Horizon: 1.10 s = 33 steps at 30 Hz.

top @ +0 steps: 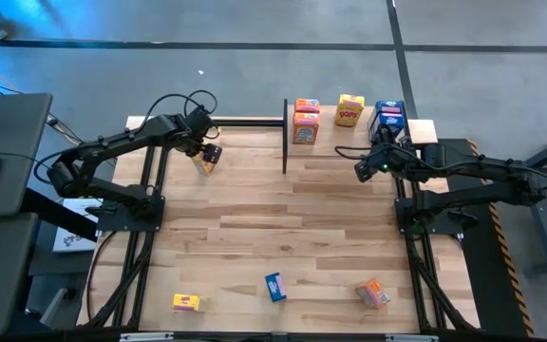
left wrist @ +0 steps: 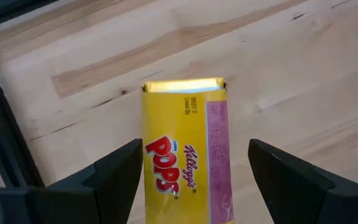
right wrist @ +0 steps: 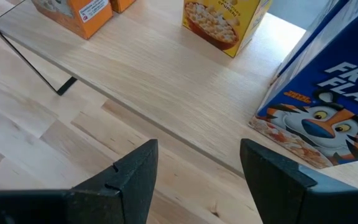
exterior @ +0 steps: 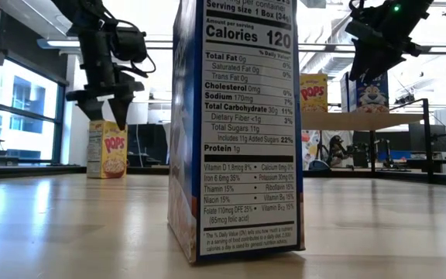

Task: Stack cereal on shelf
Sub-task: Put the top yellow cereal box on the shelf aligned with the other yellow cereal box

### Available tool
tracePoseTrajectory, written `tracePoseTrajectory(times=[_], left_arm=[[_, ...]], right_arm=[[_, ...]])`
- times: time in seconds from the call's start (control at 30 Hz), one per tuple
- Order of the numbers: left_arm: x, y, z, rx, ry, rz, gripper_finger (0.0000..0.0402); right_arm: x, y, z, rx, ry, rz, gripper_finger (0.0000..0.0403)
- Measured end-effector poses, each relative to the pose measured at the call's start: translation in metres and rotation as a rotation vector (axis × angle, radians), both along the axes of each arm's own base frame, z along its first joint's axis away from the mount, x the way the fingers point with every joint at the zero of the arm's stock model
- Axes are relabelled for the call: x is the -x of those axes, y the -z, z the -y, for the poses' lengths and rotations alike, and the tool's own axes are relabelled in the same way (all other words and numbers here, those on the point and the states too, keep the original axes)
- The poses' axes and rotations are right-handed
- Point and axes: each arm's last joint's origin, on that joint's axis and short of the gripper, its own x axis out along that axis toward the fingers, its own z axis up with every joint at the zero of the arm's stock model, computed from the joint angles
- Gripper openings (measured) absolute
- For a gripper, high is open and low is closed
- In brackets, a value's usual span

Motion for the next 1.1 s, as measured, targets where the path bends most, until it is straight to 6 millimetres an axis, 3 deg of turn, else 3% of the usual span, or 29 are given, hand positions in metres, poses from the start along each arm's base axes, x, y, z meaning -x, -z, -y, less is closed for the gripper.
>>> tracePoseTrajectory(times=[0.53, 1.1], left_arm=[[0.0027, 0.0011, 0.0027, 0.023, 0.027, -0.04, 0.0185], [0.0027, 0.001, 0.0027, 0.01, 0.117, -0.068, 0.0162]], right_arm=[[-0.0002, -0.0001, 0.0, 0.0, 0.0, 0.003, 0.022], [-0.0013, 0.0004, -0.0014, -0.056, -0.034, 0.02, 0.022]])
